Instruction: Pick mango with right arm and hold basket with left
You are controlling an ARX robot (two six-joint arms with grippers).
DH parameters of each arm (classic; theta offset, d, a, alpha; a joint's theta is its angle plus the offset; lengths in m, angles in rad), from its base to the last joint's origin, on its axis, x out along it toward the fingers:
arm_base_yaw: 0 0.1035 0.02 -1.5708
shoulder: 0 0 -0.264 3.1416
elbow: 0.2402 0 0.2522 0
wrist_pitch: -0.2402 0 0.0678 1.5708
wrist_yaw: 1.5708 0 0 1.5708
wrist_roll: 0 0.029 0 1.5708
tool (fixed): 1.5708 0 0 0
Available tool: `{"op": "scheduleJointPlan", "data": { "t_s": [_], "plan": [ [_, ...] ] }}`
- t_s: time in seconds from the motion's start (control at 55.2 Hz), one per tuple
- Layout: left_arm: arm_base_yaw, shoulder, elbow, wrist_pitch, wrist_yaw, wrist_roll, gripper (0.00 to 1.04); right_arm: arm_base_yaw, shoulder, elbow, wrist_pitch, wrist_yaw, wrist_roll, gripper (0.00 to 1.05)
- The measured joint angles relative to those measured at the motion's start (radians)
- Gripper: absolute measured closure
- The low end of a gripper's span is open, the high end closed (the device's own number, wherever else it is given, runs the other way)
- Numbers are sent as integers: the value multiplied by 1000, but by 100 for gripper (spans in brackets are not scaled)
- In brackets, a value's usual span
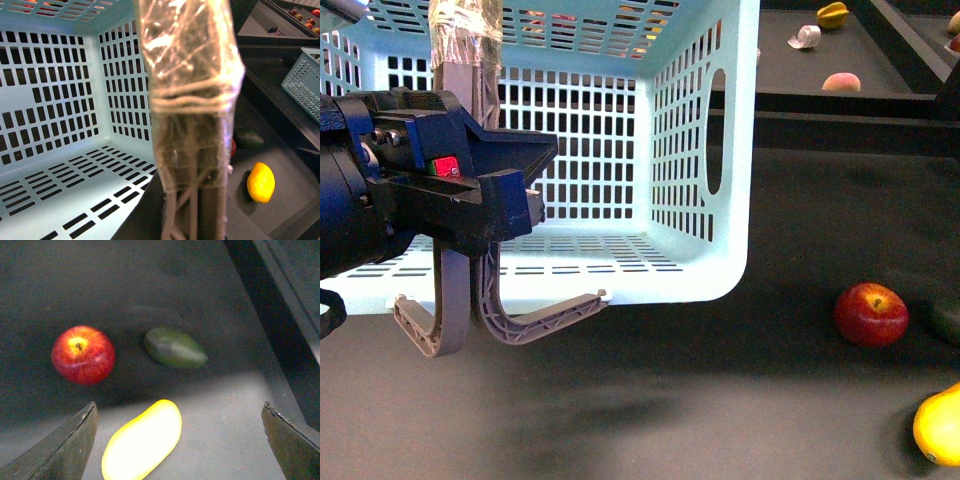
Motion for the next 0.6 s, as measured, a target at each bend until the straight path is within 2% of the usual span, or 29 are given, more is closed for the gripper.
{"op": "scheduleJointPlan", "data": {
  "t_s": [0.254, 0.399, 0.598],
  "plan": [
    [0, 0, 0, 0, 1, 0, 96, 28, 286, 84, 117, 72, 26, 8],
    [0, 0, 0, 0, 0, 0, 96, 29, 414, 147, 93, 129, 72, 8],
    [0, 0, 0, 0, -3, 0, 96, 41, 517, 231, 85, 153, 105, 8]
  ]
}}
